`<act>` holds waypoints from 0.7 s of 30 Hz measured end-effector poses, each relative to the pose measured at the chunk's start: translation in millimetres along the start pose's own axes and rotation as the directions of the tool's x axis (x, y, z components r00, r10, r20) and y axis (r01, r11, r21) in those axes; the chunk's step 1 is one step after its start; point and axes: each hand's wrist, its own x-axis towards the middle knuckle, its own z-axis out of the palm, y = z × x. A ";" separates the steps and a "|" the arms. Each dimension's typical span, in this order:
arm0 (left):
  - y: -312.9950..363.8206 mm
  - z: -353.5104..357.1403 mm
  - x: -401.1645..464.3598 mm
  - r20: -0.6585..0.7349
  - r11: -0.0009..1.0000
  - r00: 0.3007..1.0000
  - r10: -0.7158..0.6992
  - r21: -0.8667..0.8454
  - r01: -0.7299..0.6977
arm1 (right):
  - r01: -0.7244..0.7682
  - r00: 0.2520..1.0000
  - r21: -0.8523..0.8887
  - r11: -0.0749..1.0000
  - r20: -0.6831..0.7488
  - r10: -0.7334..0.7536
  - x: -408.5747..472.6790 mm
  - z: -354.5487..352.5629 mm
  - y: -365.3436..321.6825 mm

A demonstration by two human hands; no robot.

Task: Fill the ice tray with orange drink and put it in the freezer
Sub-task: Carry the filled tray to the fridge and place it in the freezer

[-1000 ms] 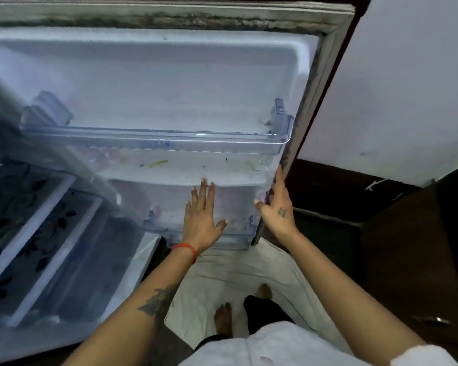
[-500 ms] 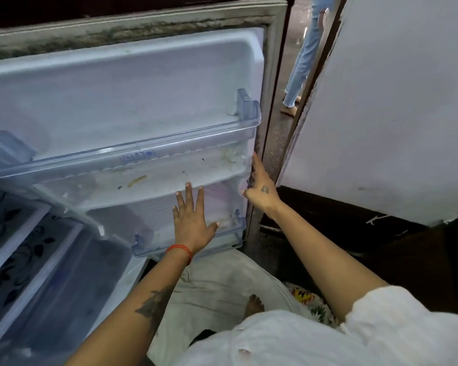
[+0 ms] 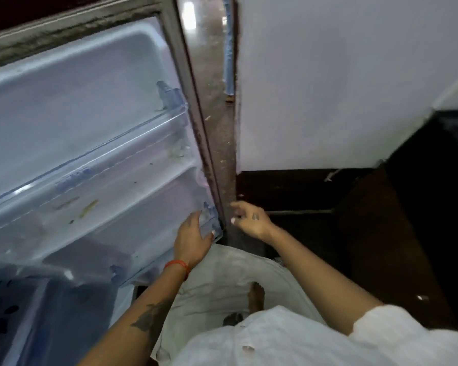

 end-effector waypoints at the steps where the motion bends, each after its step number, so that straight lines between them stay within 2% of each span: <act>1: 5.3 7.9 -3.0 0.061 0.999 0.997 0.046 -0.024 -0.045 | -0.055 0.998 0.025 0.998 -0.016 0.055 -17.5 1.2 16.8; 4: 27.7 35.8 -10.6 0.210 0.990 0.968 0.140 -0.021 -0.139 | -0.193 0.976 0.082 0.978 -0.084 0.200 -75.5 -1.3 65.0; 7: 63.8 73.4 -21.1 0.410 0.975 0.886 0.216 -0.042 -0.218 | -0.255 0.929 0.160 0.954 -0.231 0.288 -140.6 -13.4 102.9; 10: 106.6 113.0 -46.1 0.606 0.936 0.742 0.289 -0.018 -0.350 | -0.276 0.847 0.256 0.926 -0.391 0.360 -209.9 -29.8 133.1; 12: 137.2 137.2 -70.3 0.722 0.897 0.608 0.329 -0.039 -0.439 | -0.264 0.772 0.324 0.909 -0.494 0.400 -256.6 -41.4 151.2; 14: 170.6 162.4 -97.8 0.799 0.840 0.476 0.369 -0.067 -0.539 | -0.222 0.639 0.408 0.885 -0.624 0.449 -305.9 -51.8 170.8; 17: 224.1 198.5 -143.4 0.814 0.737 0.340 0.471 -0.151 -0.659 | -0.149 0.387 0.464 0.873 -0.785 0.483 -380.6 -64.4 202.8; 19: 263.4 220.5 -178.1 0.795 0.730 0.288 0.534 -0.261 -0.632 | -0.149 0.252 0.461 0.875 -0.838 0.485 -430.8 -75.1 224.0; 21: 305.2 241.2 -212.1 0.753 0.735 0.279 0.596 -0.372 -0.566 | -0.166 0.127 0.448 0.878 -0.874 0.470 -481.0 -89.6 243.6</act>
